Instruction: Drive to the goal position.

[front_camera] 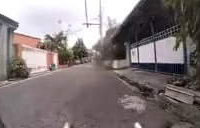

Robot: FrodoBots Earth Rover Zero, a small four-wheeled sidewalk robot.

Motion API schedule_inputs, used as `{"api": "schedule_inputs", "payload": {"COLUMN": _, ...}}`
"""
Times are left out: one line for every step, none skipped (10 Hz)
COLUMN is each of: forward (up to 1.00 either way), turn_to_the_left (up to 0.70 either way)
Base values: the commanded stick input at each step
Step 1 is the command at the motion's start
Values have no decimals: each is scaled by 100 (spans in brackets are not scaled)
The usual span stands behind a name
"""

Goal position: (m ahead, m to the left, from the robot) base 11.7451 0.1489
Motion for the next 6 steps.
{"api": "schedule_inputs", "payload": {"forward": 70, "turn_to_the_left": 0}}
{"api": "schedule_inputs", "payload": {"forward": 70, "turn_to_the_left": 0}}
{"api": "schedule_inputs", "payload": {"forward": 70, "turn_to_the_left": 0}}
{"api": "schedule_inputs", "payload": {"forward": 70, "turn_to_the_left": 0}}
{"api": "schedule_inputs", "payload": {"forward": 70, "turn_to_the_left": 0}}
{"api": "schedule_inputs", "payload": {"forward": 70, "turn_to_the_left": 0}}
